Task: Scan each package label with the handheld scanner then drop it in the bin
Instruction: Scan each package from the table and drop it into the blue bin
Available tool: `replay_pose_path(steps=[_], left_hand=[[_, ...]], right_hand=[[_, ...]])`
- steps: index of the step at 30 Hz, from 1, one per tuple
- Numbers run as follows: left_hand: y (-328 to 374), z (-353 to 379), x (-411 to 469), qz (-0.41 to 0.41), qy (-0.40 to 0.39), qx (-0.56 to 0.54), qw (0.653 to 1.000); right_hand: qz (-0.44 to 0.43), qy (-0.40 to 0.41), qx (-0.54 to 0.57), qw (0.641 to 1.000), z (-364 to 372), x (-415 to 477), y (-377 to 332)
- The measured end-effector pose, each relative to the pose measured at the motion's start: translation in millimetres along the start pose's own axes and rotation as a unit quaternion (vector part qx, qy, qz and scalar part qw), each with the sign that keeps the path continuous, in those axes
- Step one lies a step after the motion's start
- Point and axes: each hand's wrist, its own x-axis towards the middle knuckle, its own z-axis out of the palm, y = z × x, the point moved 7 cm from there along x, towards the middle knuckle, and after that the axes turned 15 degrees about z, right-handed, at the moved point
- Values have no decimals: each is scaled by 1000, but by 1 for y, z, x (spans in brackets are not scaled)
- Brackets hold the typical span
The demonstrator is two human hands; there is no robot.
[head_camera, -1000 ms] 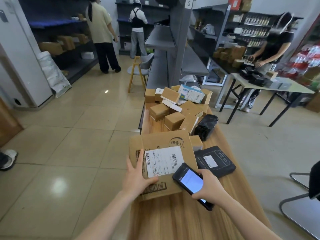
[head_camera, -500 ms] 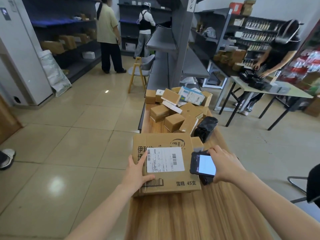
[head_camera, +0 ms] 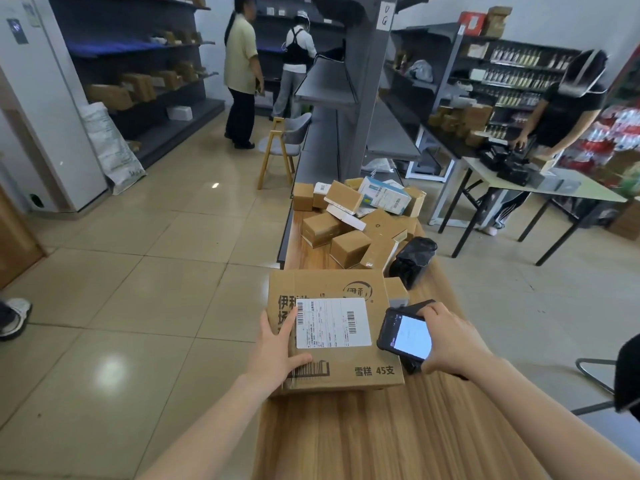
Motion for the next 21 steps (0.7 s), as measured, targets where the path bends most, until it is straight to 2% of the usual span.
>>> replay_pose_path(steps=[4, 9, 14, 21], left_hand=[[-3, 0, -3, 15, 1, -10, 1000], [-12, -5, -6, 34, -2, -5, 999], [-31, -13, -11, 39, 3, 5, 999], [-74, -37, -37, -23, 41, -10, 999]], right_hand=[[64, -93, 211, 971, 32, -3, 1], [105, -160, 351, 916, 75, -11, -19], [112, -174, 376, 903, 90, -12, -44], [74, -185, 325, 925, 92, -7, -98]])
